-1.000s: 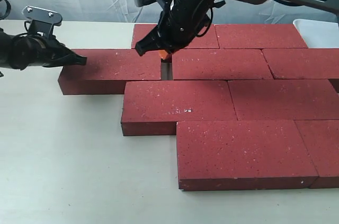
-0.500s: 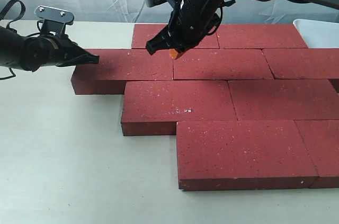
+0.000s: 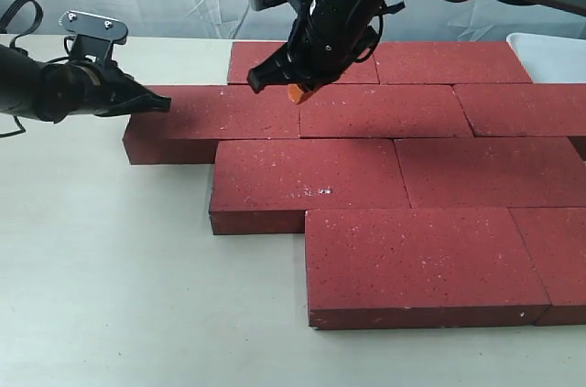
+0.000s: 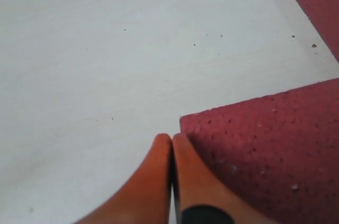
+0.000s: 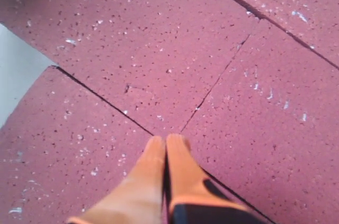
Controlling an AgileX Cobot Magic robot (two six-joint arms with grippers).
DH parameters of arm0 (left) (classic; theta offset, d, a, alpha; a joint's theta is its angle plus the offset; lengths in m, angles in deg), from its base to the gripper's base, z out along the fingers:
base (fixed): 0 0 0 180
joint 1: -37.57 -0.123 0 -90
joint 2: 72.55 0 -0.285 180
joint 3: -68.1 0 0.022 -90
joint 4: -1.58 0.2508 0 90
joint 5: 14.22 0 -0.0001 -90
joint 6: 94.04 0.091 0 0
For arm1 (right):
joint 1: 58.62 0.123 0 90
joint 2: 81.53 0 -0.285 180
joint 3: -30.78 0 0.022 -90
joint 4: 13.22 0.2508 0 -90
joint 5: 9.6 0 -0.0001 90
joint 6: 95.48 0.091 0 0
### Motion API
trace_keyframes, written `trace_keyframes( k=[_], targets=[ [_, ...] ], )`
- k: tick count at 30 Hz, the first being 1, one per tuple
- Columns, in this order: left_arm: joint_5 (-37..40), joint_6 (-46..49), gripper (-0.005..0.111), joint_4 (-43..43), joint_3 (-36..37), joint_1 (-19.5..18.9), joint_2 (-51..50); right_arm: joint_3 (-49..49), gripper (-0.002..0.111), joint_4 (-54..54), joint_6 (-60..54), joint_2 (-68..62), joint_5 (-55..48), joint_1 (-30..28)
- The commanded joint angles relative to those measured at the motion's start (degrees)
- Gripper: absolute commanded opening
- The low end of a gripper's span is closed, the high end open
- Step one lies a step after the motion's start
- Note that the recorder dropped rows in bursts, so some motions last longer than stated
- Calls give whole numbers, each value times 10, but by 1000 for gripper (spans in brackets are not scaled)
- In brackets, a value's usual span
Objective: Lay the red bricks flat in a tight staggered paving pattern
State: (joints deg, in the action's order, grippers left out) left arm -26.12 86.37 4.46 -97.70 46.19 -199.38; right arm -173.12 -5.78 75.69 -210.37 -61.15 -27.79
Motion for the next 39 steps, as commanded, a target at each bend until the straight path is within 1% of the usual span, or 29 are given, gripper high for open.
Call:
trace_keyframes(
  k=[1, 3, 7, 8, 11, 13, 16, 22, 24, 26, 28, 31, 39],
  targets=[
    [31, 1, 0, 4, 0, -17, 24, 2, -1, 16, 1, 6, 5, -5],
    [46, 1, 0, 9, 0, -27, 33, 2, -1, 19, 1, 6, 5, -5],
    [96, 1, 0, 10, 0, -56, 45, 2, -1, 20, 1, 6, 5, -5],
    [119, 1, 0, 10, 0, -63, 45, 2, -1, 22, 1, 6, 3, -5],
    [172, 1, 0, 12, 0, -64, 48, 2, -1, 24, 1, 6, -15, -5],
    [222, 1, 0, 12, 0, -64, 59, 4, -1, 28, 1, 6, -43, -5],
    [314, 1, 0, 2, 0, -63, 100, 18, -1, 81, -1, 6, -53, -11],
    [420, 13, 0, -29, 1, -50, 158, 35, -1, 127, -6, 8, -76, -11],
    [438, 40, 0, -58, 8, -46, 176, 44, -1, 128, -6, 12, -83, -11],
    [446, 93, 0, -133, 29, -44, 207, 72, -1, 135, -5, 24, -79, -12],
    [446, 120, 0, -175, 48, -44, 227, 102, -1, 134, -5, 40, -65, -12],
    [447, 128, 0, -191, 74, -44, 256, 153, -1, 135, -5, 71, -44, -18],
    [451, 128, 0, -192, 124, -44, 334, 277, -1, 137, -5, 180, -7, -65]
  ],
)
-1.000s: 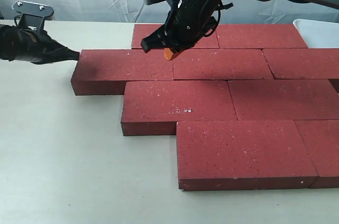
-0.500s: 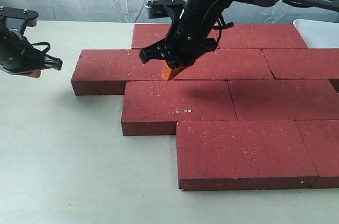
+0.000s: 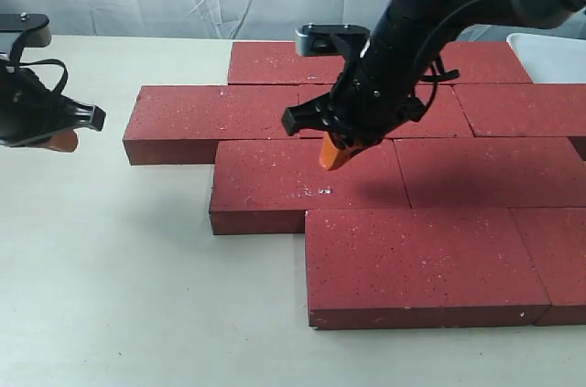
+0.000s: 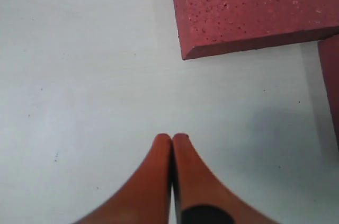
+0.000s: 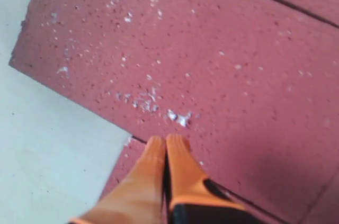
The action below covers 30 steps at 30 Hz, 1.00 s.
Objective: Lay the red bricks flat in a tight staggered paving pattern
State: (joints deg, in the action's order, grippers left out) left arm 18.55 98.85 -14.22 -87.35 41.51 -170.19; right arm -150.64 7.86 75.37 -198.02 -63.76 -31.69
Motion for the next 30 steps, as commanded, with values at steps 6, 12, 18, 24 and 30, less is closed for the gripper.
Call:
trace_keyframes(
  k=[6, 12, 18, 24, 30],
  targets=[
    [10, 4, 0, -5, 53, 3, 108, 144, -1, 1, -2, 157, 50, -74],
    [11, 7, 0, 0, 94, 3, 184, 223, -1, 0, -1, 269, 53, -134],
    [21, 12, 0, 10, 111, 3, 246, 276, -1, -44, 19, 394, 41, -162],
    [15, 12, 0, 12, 111, 3, 265, 313, -1, -174, 143, 554, 10, -162],
    [15, 12, 0, 12, 111, 3, 265, 333, -1, -176, 143, 741, -53, -162]
  ],
)
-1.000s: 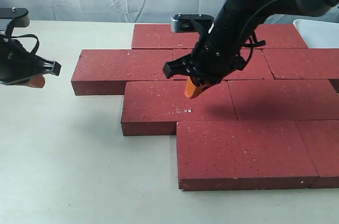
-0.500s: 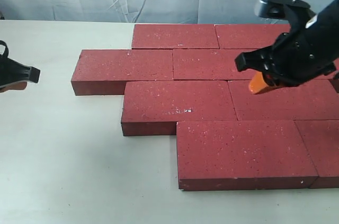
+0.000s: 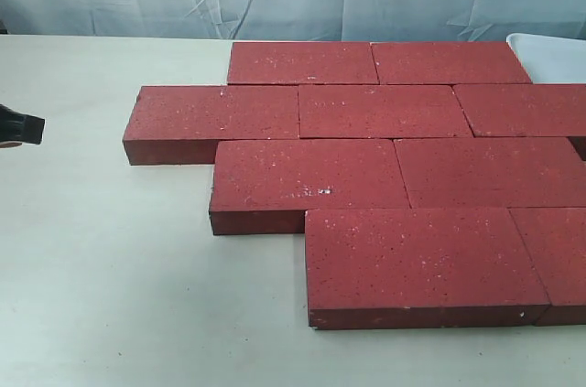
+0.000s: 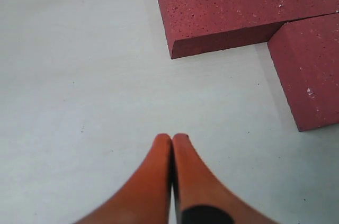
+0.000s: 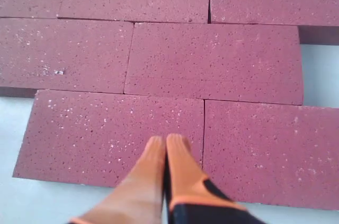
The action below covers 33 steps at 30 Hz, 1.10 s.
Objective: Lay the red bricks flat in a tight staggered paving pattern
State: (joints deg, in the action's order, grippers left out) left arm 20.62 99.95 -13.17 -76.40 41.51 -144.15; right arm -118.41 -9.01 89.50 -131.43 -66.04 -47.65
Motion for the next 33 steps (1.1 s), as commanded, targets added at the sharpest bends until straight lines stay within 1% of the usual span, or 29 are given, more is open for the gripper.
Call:
trace_keyframes(
  k=[1, 3, 6, 8, 10, 13, 17, 19, 25, 33],
  targets=[
    [-6, 1, 0, 2, 2, 3, 5, 15, -1, -7, 2, 101, -40, -3],
    [-6, 1, 0, 2, 2, 3, 5, 27, -1, -7, 2, 173, -61, -3],
    [-6, 1, 0, 2, 2, 3, 5, 37, -1, -14, 2, 251, -65, -3],
    [-6, 1, 0, 2, 2, 3, 5, 47, -1, -30, 2, 316, -43, -3],
    [-6, 1, 0, 2, 2, 3, 5, 56, -1, -45, 2, 348, -10, -3],
    [-6, 1, 0, 2, 2, 3, 5, 85, -1, -73, 2, 382, 91, -3],
    [-6, 1, 0, 2, 2, 3, 5, 141, -1, -142, 1, 381, 235, -3],
    [-6, 1, 0, 2, 2, 3, 5, 171, -1, -160, 1, 378, 281, -3],
    [-6, 1, 0, 2, 2, 3, 5, 186, -1, -112, 2, 378, 264, -3],
    [-6, 1, 0, 2, 2, 3, 5, 186, -1, -109, 2, 378, 264, -3]
  ],
)
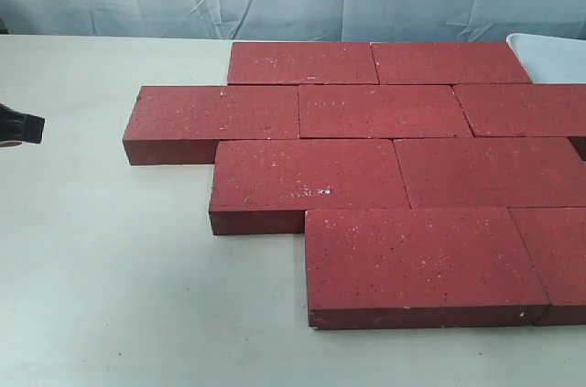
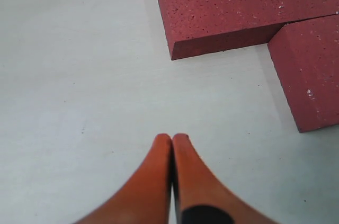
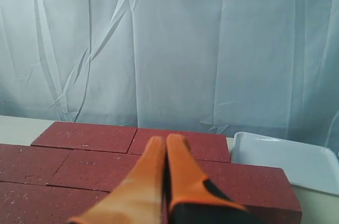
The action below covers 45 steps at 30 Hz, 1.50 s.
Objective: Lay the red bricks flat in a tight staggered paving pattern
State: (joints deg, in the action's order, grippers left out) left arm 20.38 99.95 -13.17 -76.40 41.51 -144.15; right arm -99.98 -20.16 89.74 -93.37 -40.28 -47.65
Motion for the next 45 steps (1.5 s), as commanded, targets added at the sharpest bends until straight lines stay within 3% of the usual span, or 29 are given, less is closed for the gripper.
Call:
trace_keyframes(
  k=[1, 9, 19, 33, 45],
  targets=[
    [-3, 1, 0, 2, 2, 3, 5, 2, -1, 2, -1, -3, 6, -3],
    [-3, 1, 0, 2, 2, 3, 5, 3, -1, 3, -1, -1, 4, -8],
    [-3, 1, 0, 2, 2, 3, 5, 3, -1, 9, -1, 31, 5, -127],
    [-3, 1, 0, 2, 2, 3, 5, 3, -1, 11, -1, 34, 10, -127],
    [-3, 1, 0, 2, 2, 3, 5, 53, -1, 8, -1, 41, 94, -127]
  ],
)
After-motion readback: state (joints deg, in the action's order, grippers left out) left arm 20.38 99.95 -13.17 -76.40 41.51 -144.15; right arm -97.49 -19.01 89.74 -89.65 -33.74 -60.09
